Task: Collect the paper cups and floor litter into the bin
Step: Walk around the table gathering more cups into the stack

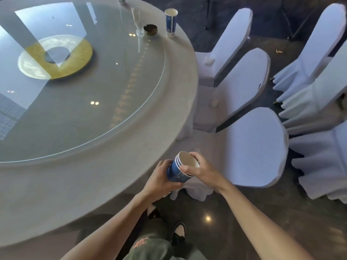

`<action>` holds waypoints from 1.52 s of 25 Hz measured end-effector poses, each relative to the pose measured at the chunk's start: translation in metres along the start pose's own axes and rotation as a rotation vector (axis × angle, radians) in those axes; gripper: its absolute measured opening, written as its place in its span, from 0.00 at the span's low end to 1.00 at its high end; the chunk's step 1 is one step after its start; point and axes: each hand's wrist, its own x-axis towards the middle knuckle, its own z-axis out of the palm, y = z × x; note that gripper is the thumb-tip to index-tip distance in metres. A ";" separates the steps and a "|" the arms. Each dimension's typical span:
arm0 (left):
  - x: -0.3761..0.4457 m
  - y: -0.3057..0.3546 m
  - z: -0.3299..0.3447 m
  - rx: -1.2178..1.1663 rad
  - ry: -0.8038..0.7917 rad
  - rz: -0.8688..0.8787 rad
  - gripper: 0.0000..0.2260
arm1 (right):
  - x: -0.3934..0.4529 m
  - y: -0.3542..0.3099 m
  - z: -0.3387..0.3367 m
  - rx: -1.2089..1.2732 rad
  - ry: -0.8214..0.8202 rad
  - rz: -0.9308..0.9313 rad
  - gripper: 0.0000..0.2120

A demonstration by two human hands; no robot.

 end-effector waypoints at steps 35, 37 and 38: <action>0.244 -0.130 0.213 -0.188 0.071 -0.507 0.40 | 0.341 0.298 -0.111 -0.773 0.000 0.220 0.09; 0.242 -0.092 0.198 -0.174 0.076 -0.466 0.40 | 0.323 0.253 -0.132 -0.639 0.044 0.188 0.06; 0.241 -0.071 0.192 -0.162 0.086 -0.437 0.38 | 0.312 0.227 -0.142 -0.578 0.067 0.168 0.05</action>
